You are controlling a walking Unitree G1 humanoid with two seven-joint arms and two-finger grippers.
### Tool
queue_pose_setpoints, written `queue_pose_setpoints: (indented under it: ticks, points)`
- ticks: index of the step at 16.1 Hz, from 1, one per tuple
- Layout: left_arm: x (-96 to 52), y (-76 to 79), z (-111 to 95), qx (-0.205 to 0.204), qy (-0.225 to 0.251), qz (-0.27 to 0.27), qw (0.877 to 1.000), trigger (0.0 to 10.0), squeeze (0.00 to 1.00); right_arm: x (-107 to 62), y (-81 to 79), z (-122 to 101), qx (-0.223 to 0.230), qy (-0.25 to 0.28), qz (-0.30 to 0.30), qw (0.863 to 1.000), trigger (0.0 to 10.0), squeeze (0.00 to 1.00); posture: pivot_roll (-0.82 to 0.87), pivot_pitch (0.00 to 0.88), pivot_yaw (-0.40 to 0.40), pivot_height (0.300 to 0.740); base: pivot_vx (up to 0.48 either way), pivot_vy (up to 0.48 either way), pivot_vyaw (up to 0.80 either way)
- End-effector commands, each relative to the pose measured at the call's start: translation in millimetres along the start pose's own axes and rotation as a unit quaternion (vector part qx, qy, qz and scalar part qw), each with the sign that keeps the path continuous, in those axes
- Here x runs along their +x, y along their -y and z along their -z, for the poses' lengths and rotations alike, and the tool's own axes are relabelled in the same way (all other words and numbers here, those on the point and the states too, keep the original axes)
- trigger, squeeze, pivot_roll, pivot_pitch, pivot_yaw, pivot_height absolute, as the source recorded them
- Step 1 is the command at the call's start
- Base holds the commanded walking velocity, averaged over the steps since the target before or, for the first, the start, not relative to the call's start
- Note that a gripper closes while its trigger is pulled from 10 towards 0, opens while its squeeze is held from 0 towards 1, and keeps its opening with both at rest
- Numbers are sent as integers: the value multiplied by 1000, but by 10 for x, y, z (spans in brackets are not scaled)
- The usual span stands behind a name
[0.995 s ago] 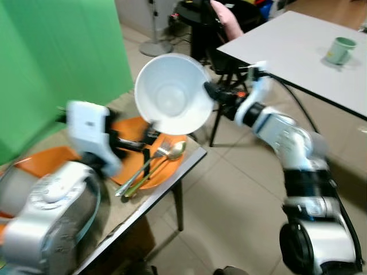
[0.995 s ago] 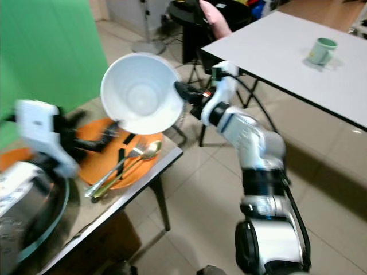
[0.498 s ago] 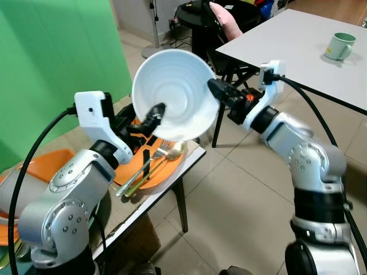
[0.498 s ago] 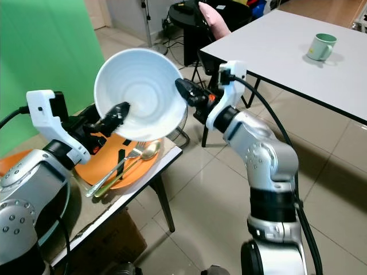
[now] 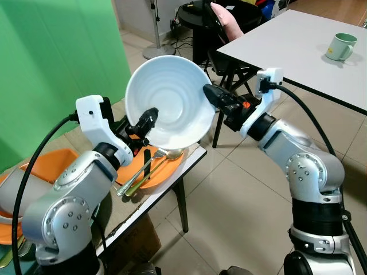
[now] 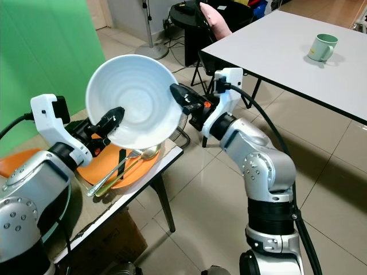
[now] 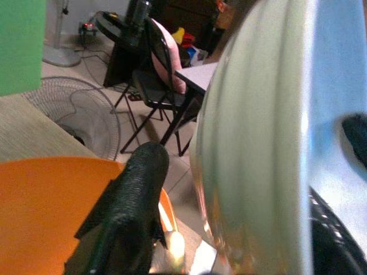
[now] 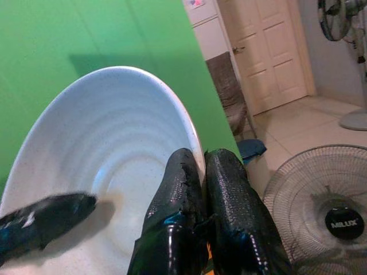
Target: Setting the table
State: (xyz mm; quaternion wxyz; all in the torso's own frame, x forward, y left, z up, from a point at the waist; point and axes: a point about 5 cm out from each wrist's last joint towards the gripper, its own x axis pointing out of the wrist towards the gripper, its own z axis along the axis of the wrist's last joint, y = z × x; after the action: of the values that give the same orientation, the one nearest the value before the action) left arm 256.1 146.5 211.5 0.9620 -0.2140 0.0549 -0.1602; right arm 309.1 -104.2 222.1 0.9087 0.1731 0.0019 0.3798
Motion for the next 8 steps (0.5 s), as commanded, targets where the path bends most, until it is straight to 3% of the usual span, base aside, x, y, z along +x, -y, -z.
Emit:
queue_pose_setpoints:
  ticks: [1,6,7,8]
  points:
    - [6,-27,-28,-7,5,-11,1000,0,0,-6,-88,-61,-15,21,-21,999,0,0,-16,12,101,740,0,0,0]
    - [37,-73,-51,-10,12,-38,999,0,0,-21,-139,-5,-33,9,-31,999,0,0,-15,11,104,740,0,0,0]
    - [39,-74,-66,-3,14,-41,999,0,0,-20,-148,-3,-39,7,-32,999,3529,0,-17,10,105,740,0,0,0]
    - [42,-70,-85,4,20,-42,999,0,0,-18,-152,3,-47,4,-28,998,7765,0,-17,10,105,740,0,0,0]
